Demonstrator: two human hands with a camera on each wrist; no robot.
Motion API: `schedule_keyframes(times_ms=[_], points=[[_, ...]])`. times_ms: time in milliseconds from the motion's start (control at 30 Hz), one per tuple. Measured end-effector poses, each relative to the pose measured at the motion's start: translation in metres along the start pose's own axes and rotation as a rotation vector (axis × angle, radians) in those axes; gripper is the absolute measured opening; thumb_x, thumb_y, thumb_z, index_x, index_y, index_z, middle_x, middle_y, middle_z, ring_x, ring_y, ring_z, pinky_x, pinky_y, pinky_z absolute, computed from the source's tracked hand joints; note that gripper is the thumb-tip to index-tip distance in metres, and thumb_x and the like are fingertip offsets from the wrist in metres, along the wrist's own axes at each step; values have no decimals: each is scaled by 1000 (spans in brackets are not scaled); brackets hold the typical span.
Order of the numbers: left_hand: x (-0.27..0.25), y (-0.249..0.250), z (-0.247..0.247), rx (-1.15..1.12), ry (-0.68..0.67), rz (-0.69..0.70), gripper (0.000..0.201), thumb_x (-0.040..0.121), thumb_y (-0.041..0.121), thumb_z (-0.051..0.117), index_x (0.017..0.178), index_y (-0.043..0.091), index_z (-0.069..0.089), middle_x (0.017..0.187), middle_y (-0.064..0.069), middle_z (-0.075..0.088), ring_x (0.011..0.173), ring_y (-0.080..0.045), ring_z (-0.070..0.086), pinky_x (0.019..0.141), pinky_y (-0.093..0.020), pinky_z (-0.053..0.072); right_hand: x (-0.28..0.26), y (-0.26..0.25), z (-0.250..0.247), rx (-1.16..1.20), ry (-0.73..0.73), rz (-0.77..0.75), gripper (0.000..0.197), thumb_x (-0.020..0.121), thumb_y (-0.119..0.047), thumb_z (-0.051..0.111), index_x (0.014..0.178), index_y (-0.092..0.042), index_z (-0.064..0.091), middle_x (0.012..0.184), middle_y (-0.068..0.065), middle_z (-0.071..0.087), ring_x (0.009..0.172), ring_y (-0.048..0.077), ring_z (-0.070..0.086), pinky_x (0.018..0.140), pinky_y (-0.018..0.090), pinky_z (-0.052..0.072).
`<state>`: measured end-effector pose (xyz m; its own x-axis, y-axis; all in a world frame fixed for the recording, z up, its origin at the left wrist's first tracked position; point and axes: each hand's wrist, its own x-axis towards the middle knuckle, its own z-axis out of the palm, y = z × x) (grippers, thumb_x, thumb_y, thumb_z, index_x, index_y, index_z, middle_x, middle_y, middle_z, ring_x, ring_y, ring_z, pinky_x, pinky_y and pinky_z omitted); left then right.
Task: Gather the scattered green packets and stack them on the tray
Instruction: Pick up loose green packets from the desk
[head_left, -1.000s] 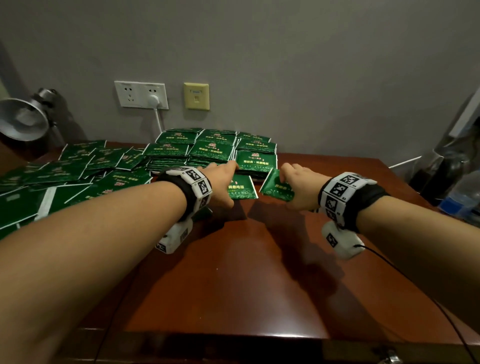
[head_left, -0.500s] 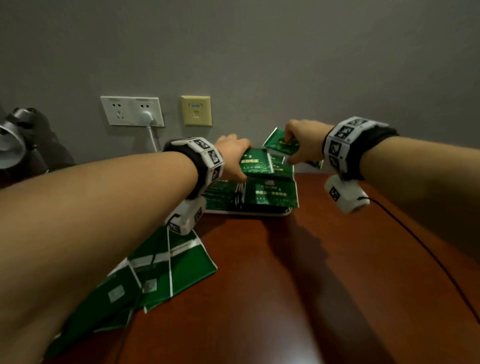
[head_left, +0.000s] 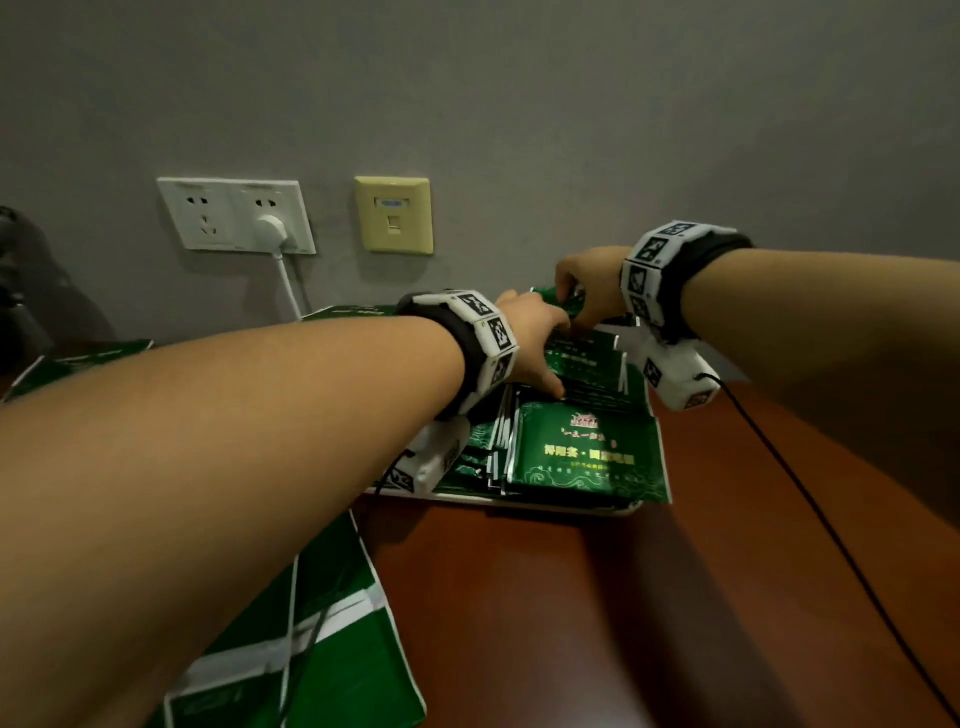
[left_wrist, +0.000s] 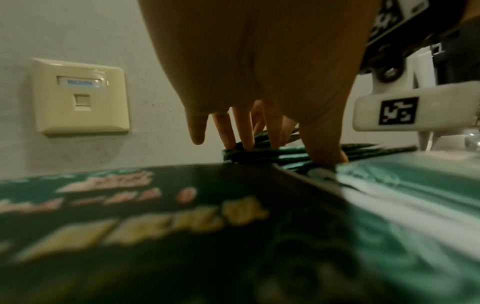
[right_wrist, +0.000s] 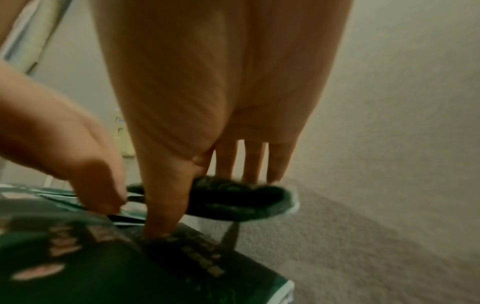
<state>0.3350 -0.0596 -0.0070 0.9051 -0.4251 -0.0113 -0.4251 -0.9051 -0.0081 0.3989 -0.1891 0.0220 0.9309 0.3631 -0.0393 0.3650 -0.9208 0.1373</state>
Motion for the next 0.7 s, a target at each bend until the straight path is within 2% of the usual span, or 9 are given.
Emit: schedule_keyframes(times_ms=[100, 233, 400, 567, 700], points=[[-3, -5, 5, -6, 7, 6, 71, 78, 50, 73, 137, 19, 48, 133, -6, 52, 122, -28, 45, 95, -31, 36, 3, -4, 6, 50, -2, -50, 49, 80, -28, 77, 123, -17, 58, 127, 6, 57, 114, 27, 56, 86, 32, 44], [-15, -7, 2, -19, 38, -24, 65, 80, 55, 70, 133, 21, 51, 129, -7, 52, 120, -29, 44, 93, -33, 38, -12, 1, -4, 109, 84, -64, 34, 87, -25, 70, 118, -17, 60, 125, 5, 60, 110, 25, 58, 84, 32, 45], [-47, 0, -12, -5, 63, -81, 58, 89, 53, 58, 135, 20, 49, 130, -9, 51, 121, -29, 44, 95, -36, 39, -69, 13, -7, 62, 112, 6, 31, 89, -19, 66, 120, -17, 60, 123, 4, 61, 108, 24, 59, 84, 31, 45], [-109, 8, -24, 31, 0, -109, 55, 88, 47, 61, 135, 21, 49, 130, -7, 54, 121, -28, 46, 99, -39, 43, -139, -13, -3, 84, 101, -12, 31, 91, -23, 62, 121, -21, 57, 122, 2, 61, 105, 24, 59, 79, 28, 44], [-188, 9, -12, 68, -66, -153, 56, 85, 41, 66, 135, 20, 49, 130, -10, 52, 121, -30, 47, 98, -39, 44, -195, -64, -6, 91, 117, -124, 33, 91, -27, 60, 123, -24, 53, 123, -1, 60, 106, 24, 59, 80, 32, 48]])
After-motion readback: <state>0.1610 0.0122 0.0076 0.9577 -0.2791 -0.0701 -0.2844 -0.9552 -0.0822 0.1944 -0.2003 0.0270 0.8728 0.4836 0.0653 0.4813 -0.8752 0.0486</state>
